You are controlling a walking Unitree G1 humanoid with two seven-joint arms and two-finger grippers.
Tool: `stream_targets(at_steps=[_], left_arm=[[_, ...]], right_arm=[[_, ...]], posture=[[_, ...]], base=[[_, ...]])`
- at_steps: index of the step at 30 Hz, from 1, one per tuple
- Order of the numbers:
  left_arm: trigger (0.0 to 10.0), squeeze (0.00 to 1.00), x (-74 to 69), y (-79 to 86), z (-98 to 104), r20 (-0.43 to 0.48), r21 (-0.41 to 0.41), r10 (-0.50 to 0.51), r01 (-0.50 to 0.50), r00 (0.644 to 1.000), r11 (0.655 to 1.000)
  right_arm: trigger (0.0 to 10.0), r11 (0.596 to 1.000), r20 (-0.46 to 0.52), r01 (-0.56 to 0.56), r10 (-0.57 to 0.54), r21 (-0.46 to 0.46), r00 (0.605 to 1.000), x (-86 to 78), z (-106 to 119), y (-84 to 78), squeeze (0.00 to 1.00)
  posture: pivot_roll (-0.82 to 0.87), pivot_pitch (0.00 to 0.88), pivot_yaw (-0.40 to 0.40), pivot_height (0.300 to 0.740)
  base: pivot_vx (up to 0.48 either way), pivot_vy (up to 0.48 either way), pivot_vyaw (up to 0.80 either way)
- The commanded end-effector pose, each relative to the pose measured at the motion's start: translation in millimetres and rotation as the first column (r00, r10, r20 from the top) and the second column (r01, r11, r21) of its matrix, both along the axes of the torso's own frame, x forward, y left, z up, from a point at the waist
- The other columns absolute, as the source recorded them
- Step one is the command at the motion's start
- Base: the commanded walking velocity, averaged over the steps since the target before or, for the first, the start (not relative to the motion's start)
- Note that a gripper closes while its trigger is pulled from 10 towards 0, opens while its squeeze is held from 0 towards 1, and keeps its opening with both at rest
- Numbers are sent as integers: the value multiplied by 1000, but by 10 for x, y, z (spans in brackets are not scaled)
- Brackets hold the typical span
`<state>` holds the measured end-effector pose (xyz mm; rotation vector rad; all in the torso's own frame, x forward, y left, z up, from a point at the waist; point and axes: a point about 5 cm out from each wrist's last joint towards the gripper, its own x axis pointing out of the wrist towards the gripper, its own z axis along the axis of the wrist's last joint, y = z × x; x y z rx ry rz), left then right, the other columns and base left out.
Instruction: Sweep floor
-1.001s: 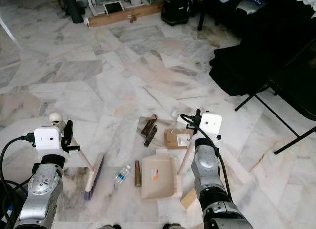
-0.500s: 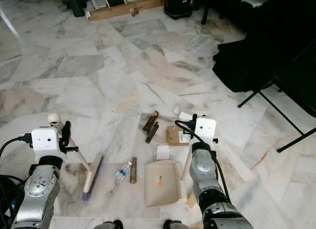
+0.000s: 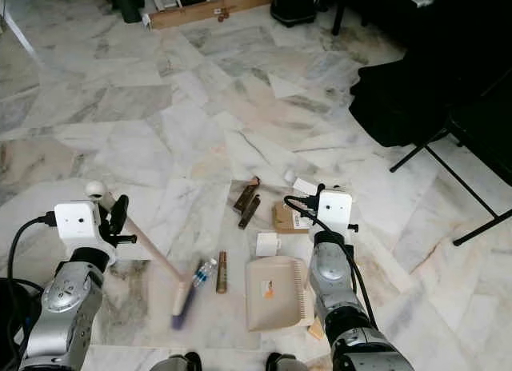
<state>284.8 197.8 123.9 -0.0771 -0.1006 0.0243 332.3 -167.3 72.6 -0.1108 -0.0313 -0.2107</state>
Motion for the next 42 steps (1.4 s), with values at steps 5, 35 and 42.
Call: stream_targets(at_steps=[5,35,42], left_arm=[[10000,0,-1,-87,23,-43,-133,-144,137,989,982],[10000,0,92,484,668,169,-121,186,-167,968,978],[10000,0,81,540,545,86,96,180,-188,980,977]], right_arm=[[10000,1000,-56,9,-10,-12,998,-63,-125,5,0],[10000,1000,-66,16,-16,-6,998,-29,-109,17,0],[10000,1000,-66,14,-15,-7,998,-24,-104,11,0]], posture=[[151,232,36,740],[154,197,36,740],[153,199,33,740]], base=[[0,0,0],[0,0,0],[0,0,0]])
